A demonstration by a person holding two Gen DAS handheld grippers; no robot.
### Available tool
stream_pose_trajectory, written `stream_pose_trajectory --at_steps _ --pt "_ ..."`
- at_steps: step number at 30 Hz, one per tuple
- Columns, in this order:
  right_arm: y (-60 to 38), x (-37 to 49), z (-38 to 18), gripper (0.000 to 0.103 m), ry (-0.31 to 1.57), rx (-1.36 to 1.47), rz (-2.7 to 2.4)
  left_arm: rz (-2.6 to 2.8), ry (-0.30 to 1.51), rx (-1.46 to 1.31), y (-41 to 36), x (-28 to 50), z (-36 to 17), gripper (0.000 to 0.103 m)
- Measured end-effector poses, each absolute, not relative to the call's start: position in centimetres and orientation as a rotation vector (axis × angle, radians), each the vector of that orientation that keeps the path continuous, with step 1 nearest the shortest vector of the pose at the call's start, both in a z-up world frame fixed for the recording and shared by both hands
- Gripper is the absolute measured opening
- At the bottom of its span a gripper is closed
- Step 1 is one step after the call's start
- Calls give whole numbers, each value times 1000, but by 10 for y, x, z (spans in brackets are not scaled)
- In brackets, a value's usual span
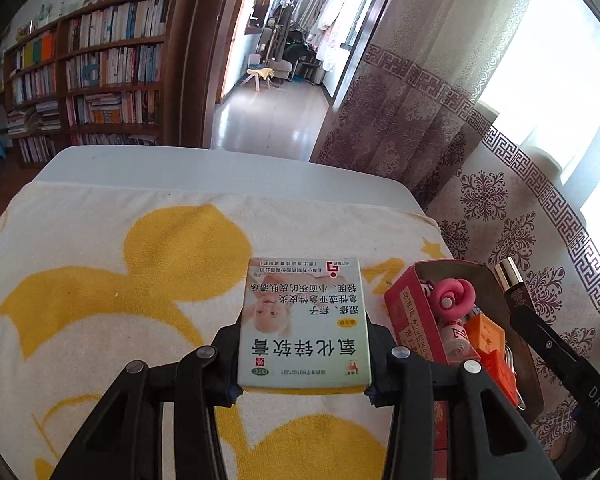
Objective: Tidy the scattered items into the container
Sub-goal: 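Carry bottle and medicine box into the red tin and open both tools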
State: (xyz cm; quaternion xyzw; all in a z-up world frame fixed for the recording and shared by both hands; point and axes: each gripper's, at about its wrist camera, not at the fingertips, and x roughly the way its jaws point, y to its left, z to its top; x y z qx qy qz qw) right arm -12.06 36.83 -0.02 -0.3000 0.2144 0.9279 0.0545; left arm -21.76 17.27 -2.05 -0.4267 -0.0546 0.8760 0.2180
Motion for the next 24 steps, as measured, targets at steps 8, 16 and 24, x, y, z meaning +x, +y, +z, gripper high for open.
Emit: stream_pose_trajectory --at_steps 8,16,24 --pt "434 -102 -23 22 708 -904 2656 2298 -51 -1142 260 -199 -11 45" --pt "449 -101 -33 22 743 -945 2641 2206 -36 -1152 316 -206 -13 46" --pt "459 -94 -38 64 830 -927 2606 2205 -42 -1172 310 -199 -23 79"
